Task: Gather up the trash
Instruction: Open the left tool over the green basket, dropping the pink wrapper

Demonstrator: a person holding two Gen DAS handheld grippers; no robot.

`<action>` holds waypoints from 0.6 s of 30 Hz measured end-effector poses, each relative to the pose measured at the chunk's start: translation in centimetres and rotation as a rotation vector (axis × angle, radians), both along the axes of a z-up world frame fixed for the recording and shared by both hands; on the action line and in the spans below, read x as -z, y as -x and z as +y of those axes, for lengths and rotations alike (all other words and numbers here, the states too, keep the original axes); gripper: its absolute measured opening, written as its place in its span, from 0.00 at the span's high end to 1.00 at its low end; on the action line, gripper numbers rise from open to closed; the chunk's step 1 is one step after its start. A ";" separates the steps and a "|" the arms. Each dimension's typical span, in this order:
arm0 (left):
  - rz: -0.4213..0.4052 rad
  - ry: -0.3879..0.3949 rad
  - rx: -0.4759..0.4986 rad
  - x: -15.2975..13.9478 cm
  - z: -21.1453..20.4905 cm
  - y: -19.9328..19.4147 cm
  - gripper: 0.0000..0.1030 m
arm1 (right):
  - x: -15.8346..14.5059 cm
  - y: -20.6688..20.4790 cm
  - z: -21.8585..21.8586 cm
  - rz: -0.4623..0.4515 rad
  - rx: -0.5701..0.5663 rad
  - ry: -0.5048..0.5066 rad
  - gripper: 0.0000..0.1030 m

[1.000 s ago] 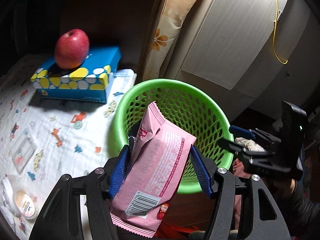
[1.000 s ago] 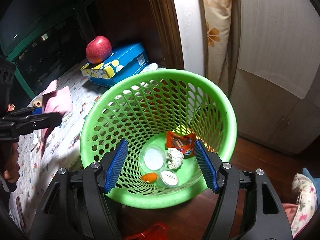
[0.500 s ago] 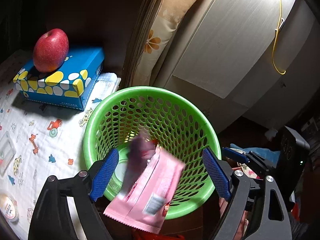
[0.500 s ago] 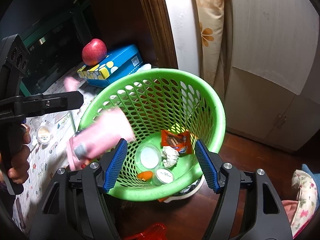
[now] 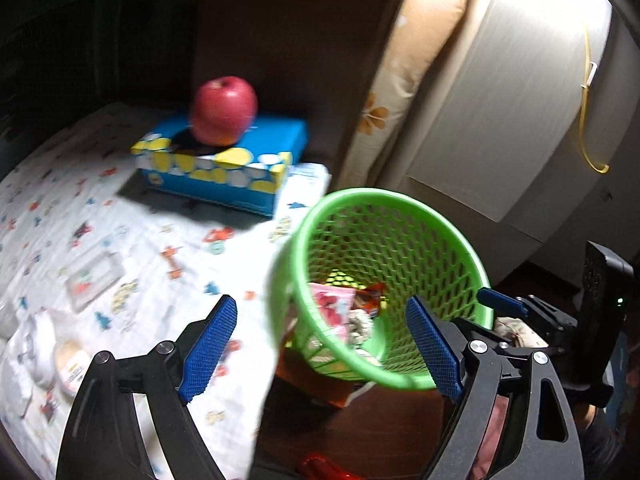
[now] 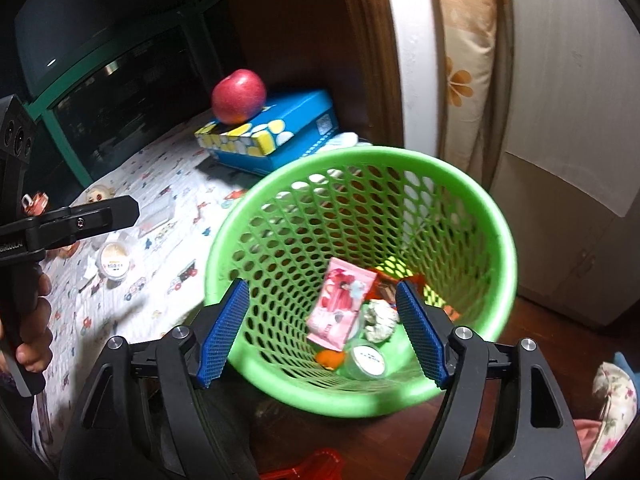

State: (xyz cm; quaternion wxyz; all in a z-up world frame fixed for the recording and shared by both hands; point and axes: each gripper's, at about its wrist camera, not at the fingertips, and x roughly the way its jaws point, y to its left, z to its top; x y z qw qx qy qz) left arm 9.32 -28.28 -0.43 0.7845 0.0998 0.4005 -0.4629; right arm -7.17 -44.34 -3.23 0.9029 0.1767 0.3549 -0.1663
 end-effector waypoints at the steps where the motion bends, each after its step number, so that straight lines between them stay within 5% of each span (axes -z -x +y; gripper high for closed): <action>1: -0.002 -0.001 -0.022 0.0 0.8 -0.4 0.19 | 0.0 -0.4 0.4 0.000 -0.012 0.000 0.27; 18: -0.004 -0.027 -0.416 1.1 17.8 -8.6 0.19 | -0.4 -10.2 9.6 0.011 -0.284 -0.005 0.24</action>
